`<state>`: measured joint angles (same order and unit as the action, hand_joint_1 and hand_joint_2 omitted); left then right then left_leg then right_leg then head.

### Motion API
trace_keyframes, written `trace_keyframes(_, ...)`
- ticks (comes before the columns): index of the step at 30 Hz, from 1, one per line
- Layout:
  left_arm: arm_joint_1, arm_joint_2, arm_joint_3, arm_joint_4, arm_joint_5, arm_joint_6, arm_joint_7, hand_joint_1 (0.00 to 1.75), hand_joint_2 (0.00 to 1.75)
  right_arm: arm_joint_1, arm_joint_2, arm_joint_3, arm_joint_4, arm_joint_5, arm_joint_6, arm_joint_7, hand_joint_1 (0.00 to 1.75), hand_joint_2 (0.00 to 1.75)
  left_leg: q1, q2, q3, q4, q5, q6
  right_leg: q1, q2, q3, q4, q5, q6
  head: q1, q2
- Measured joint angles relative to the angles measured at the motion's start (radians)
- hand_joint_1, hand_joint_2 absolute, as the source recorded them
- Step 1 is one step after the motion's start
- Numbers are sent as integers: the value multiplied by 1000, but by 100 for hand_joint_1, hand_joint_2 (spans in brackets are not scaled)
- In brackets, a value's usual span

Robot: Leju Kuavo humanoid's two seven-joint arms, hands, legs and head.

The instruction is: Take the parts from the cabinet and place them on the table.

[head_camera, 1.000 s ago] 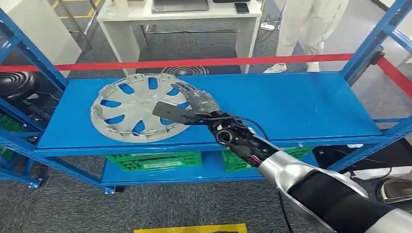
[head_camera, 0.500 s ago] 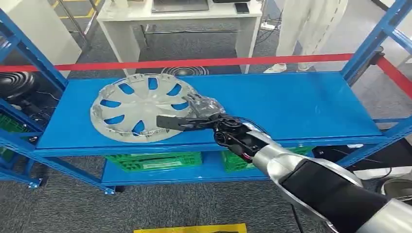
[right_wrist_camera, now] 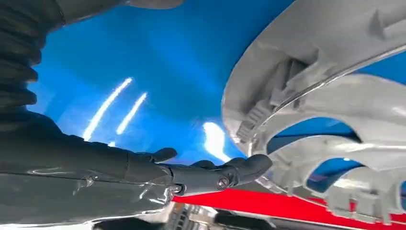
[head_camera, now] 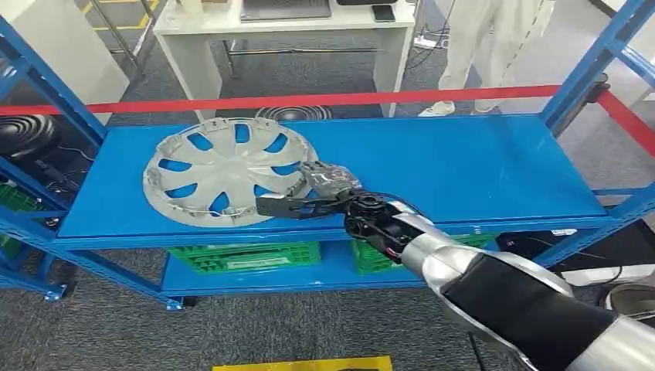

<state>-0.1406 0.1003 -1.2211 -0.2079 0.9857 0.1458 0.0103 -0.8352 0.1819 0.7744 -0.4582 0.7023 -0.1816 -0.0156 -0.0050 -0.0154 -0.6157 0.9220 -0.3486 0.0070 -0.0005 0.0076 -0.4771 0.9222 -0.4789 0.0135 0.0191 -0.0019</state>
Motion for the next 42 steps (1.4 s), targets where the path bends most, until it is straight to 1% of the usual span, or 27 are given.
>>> trace_keyframes(3,-5,0,0,0,-3,-2,0,0,0,-8,11,13,12,28,-17,-20,0,175,0,0,0,0,0,0,0,0,0,0,0,0,0,0)
trace_keyframes(6,-5,-1,0,0,-3,-5,3,0,0,-22,24,24,19,55,-78,-30,0,175,0,0,0,0,0,0,0,0,0,0,0,0,0,0)
trace_keyframes(8,-5,-2,0,0,-4,-6,3,0,0,-36,31,29,19,56,-105,-29,0,175,0,0,0,0,0,0,0,0,0,0,0,0,0,0)
trace_keyframes(10,-5,-2,0,0,-7,-9,3,0,0,-51,38,31,19,47,-108,-28,0,175,0,0,0,0,0,0,0,0,0,0,0,0,0,0)
trace_keyframes(13,-6,-2,0,0,-11,-13,3,0,0,-86,50,35,19,46,-87,-14,0,175,0,0,0,0,0,0,0,0,0,0,0,0,0,0)
trace_keyframes(16,-7,-3,0,0,-12,-14,3,0,0,-103,65,36,19,42,-66,-17,0,175,0,0,1,0,0,0,0,0,0,0,0,0,0,0)
trace_keyframes(22,-11,-5,0,0,-11,-14,0,0,0,-107,111,42,21,32,-15,-23,0,175,1,0,1,0,0,0,0,0,0,0,0,-1,0,0)
trace_keyframes(27,-13,-7,0,0,-12,-14,-2,0,0,-98,119,52,41,10,24,-20,0,175,1,0,1,0,0,0,0,0,0,0,-1,-1,0,0)
trace_keyframes(32,-14,-9,0,0,-15,-13,0,0,0,-71,119,56,63,-7,30,-48,0,175,1,1,1,0,0,0,0,0,0,0,-1,-1,0,0)
trace_keyframes(42,-15,-13,0,0,-25,-13,2,0,0,-60,119,56,88,-7,18,-50,0,175,1,1,2,0,0,0,0,0,0,0,-1,-1,0,0)
